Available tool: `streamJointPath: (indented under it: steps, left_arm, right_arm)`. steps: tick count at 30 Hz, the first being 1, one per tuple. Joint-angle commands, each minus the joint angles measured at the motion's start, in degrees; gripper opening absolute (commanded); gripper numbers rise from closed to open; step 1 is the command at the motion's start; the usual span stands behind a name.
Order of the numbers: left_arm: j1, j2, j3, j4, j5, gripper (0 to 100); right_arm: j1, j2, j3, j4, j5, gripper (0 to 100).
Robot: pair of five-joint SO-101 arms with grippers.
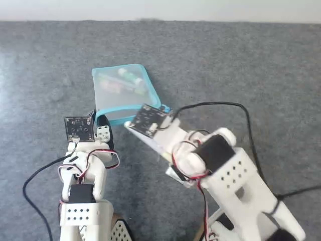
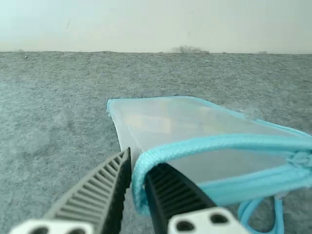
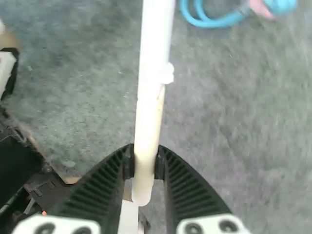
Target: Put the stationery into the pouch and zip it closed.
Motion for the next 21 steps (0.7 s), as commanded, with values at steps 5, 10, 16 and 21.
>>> streamJointPath:
  steps: [5,10,16,21]
  left_arm:
    - [0.5,-0.6,-2.1,-1.8,0.8,1]
    - [0.5,-0.7,-2.1,-1.8,0.8,1]
    - [0.6,-0.6,-2.0,-1.8,0.8,1]
    - [2.4,-0.4,-1.9,-1.7,0.8,1]
  right_arm:
    - [-0.8,18.8,-15.0,2.2,-1.3,0.9]
    - [-0.4,29.2,-23.8,2.2,-1.5,0.9]
    - [3.8,40.4,-36.0,2.2,-3.3,1.3]
    - [3.6,49.1,-51.1,2.1,-4.5,6.1]
